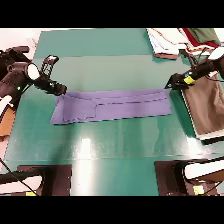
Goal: Fold the shirts.
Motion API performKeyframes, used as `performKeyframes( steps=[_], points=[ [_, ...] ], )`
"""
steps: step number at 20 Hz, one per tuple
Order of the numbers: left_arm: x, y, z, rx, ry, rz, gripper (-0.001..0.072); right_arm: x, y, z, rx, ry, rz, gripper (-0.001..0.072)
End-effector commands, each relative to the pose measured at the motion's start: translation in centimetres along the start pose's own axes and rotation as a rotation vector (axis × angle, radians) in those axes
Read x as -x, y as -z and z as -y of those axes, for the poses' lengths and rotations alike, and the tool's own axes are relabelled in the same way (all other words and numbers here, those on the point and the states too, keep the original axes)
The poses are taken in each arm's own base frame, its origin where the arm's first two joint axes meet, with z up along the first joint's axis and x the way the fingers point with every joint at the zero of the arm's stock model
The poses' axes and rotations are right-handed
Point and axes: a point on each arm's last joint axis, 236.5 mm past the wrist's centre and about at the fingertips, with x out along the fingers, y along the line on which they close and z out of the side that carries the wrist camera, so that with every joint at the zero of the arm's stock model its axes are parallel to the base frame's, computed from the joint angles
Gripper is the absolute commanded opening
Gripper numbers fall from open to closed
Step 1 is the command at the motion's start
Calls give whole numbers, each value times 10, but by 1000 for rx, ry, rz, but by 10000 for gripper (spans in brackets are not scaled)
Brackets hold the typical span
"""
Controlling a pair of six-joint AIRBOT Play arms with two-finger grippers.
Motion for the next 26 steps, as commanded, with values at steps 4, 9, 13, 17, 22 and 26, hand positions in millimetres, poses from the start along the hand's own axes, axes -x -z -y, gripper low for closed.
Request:
performKeyframes(
  steps=[4,9,13,17,22,26],
  points=[
    [11,-37,86,134,299,128,23,-34,52,45,-194,-111,-74,557],
    [-9,-37,167,6,359,157,22,-73,58,30,-235,-180,-38,537],
    [-31,-32,209,50,415,139,22,-83,32,-3,-153,-228,49,143],
    [-49,-31,233,35,452,88,21,-27,-9,-57,-36,-318,211,14],
    [-78,-30,263,-8,468,39,22,90,-37,-167,220,-370,397,14],
    [-93,-26,288,-27,495,12,22,129,-28,-247,387,-410,440,14]
  ],
)
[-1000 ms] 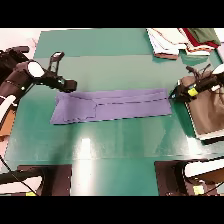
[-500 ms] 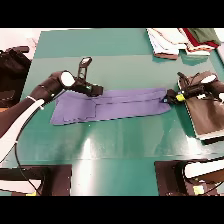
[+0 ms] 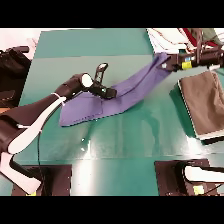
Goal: Fold the shirts.
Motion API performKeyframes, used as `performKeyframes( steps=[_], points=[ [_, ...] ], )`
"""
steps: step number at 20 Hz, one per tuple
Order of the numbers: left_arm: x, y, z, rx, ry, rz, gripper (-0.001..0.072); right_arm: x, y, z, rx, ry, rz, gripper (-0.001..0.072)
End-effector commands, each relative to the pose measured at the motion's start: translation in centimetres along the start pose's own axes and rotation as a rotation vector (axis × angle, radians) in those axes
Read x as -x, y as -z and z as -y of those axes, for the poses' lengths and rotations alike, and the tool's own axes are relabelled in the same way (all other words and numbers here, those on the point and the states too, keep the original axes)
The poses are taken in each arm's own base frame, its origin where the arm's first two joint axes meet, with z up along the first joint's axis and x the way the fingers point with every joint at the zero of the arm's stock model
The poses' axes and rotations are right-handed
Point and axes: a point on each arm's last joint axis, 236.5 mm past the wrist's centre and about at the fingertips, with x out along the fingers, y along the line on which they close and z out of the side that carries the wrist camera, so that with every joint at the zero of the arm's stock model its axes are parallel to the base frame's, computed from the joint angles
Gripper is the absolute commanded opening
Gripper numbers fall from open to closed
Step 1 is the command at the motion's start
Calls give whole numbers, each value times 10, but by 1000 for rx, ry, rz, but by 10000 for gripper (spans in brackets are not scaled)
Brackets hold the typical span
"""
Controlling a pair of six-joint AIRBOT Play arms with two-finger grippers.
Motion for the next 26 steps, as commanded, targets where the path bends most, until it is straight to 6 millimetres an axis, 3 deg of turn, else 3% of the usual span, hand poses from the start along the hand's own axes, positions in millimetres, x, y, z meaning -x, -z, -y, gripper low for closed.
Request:
performKeyframes(
  steps=[1,5,8,10,13,16,18,19,20,21,23,24,26],
  points=[
    [-20,2,14,-9,26,-18,22,7,-18,-80,128,-78,24,14],
    [-18,-9,19,1,40,17,22,-5,-12,-123,191,-132,0,14],
    [13,-36,5,-2,26,48,22,-18,-1,-146,220,-171,-32,14],
    [61,-67,-20,-9,-24,123,21,-28,6,-165,246,-200,-41,14],
    [167,-104,-75,-9,-158,266,22,-59,12,-202,275,-259,-27,14],
    [286,-120,-121,11,-305,434,22,-132,34,-242,274,-318,-36,15],
    [353,-121,-135,20,-383,543,22,-191,55,-272,230,-369,-14,20],
    [377,-119,-137,27,-405,584,22,-215,65,-287,216,-403,2,160],
    [397,-117,-139,34,-421,620,22,-236,78,-299,207,-432,-3,377],
    [410,-116,-139,37,-432,640,22,-248,87,-308,213,-452,-23,422],
    [416,-112,-139,40,-437,645,22,-255,87,-310,260,-456,-43,409],
    [411,-109,-138,44,-430,624,22,-252,80,-299,298,-430,-48,408],
    [396,-104,-131,33,-413,581,22,-238,69,-253,309,-324,-94,407]
  ],
)
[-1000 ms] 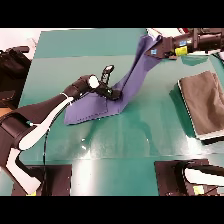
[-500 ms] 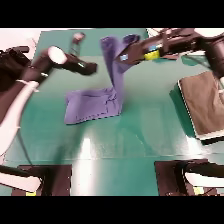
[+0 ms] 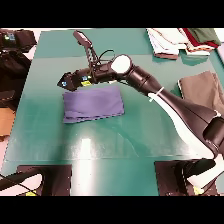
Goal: Fold the shirts.
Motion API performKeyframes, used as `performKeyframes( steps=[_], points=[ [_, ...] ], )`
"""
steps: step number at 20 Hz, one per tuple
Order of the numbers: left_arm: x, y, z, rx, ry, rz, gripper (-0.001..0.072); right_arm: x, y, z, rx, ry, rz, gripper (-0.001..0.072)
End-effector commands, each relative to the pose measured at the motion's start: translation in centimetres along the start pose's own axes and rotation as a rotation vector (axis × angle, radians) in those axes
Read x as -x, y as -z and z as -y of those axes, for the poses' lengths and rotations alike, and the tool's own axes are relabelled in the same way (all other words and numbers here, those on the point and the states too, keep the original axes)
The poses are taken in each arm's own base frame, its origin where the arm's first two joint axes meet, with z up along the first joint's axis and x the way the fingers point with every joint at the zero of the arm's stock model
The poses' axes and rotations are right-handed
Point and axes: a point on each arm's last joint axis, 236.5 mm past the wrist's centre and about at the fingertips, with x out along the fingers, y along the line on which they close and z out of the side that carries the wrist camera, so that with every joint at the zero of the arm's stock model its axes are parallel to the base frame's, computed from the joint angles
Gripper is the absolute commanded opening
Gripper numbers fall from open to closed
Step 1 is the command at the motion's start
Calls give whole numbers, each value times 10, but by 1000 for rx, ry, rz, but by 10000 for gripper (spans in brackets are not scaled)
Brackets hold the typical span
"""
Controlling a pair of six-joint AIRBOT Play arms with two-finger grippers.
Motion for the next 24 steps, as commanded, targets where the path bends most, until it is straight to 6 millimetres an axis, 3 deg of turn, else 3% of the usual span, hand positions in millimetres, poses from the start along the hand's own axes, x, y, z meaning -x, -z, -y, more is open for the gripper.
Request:
performKeyframes(
  steps=[1,3,6,7,8,10,14,19,21,22,23,24],
  points=[
    [4,10,8,-29,10,-27,22,32,13,57,3,148,-96,407],
    [-1,17,30,-71,49,-36,22,78,34,112,-61,277,-156,407],
    [-4,17,61,-128,103,-21,22,154,98,191,-284,458,-262,415],
    [-5,15,68,-136,115,-8,22,172,117,210,-365,483,-266,507],
    [-7,15,74,-141,126,-2,22,183,132,224,-443,490,-259,624],
    [-9,16,85,-152,145,2,22,189,154,239,-598,458,-231,629],
    [-20,26,94,-160,162,-33,22,156,174,248,-752,360,-237,626],
    [-21,30,95,-154,170,-47,22,75,175,237,-715,266,-302,600],
    [-20,33,96,-153,173,-62,22,44,170,231,-708,219,-302,431],
    [-20,34,97,-149,178,-65,22,33,168,230,-683,218,-304,302],
    [-20,35,100,-141,190,-68,22,24,163,229,-642,215,-300,127],
    [-19,36,104,-132,205,-73,22,19,153,226,-600,204,-290,16]
  ],
)
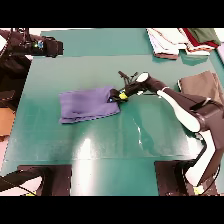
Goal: Fold the shirts.
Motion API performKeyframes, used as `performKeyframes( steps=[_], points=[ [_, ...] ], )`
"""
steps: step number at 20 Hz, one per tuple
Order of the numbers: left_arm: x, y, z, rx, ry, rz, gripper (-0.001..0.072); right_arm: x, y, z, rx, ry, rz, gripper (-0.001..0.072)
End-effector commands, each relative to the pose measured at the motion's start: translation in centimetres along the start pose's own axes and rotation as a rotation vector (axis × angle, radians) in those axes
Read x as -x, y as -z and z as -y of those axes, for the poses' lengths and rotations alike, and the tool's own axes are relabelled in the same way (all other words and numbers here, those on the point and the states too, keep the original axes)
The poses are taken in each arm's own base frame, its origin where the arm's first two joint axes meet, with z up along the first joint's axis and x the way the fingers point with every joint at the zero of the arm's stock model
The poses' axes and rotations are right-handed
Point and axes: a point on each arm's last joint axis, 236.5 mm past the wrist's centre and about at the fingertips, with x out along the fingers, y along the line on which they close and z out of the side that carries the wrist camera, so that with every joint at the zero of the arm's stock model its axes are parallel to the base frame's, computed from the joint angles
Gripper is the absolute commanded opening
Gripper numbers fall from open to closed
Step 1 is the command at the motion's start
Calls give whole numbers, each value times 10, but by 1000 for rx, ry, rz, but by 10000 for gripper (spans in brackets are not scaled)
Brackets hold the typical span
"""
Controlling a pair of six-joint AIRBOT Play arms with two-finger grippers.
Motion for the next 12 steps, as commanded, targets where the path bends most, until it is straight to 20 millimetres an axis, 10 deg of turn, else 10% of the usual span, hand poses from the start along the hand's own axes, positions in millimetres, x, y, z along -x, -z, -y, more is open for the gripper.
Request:
performKeyframes(
  steps=[1,6,12],
  points=[
    [-1,4,15,9,42,-16,21,-17,-21,-34,96,-43,41,15],
    [-4,6,74,-67,135,-3,22,95,-87,-50,269,74,235,15],
    [-4,7,102,-96,183,10,22,344,-101,38,157,413,516,15]
  ],
)
